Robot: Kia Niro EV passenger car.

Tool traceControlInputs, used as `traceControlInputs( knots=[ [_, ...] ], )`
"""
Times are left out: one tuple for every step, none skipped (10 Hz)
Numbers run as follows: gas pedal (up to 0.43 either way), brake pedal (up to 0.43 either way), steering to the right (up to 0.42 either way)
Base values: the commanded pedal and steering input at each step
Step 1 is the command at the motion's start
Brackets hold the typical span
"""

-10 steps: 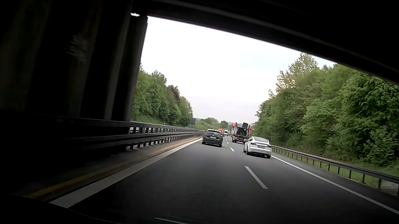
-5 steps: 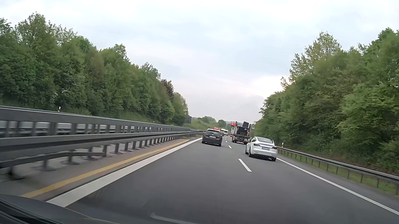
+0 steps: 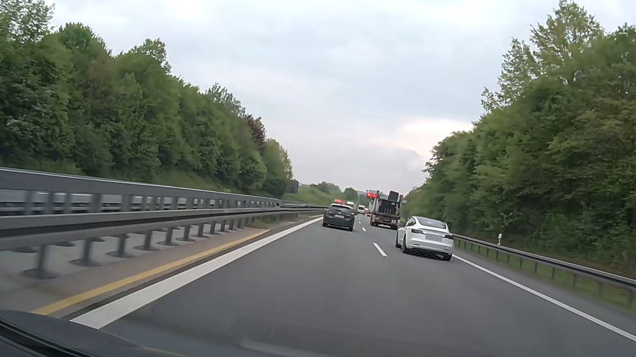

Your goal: Follow the waypoints while adhering to traffic rules and regulations

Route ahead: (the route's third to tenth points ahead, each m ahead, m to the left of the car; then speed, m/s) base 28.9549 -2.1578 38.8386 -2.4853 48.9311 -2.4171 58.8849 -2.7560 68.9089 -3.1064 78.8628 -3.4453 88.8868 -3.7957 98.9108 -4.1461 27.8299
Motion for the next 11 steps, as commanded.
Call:
traceControlInputs(
  knots=[
    [0.0,0.0,0.004],
    [0.0,0.0,0.004],
    [0.0,0.0,0.004],
    [0.0,0.0,0.004],
    [0.02,0.0,0.004],
    [0.039,0.0,0.004],
    [0.047,0.0,0.004],
    [0.047,0.0,0.004],
    [0.047,0.0,0.004],
    [0.047,0.0,0.004],
    [0.059,0.0,0.003]
  ],
)
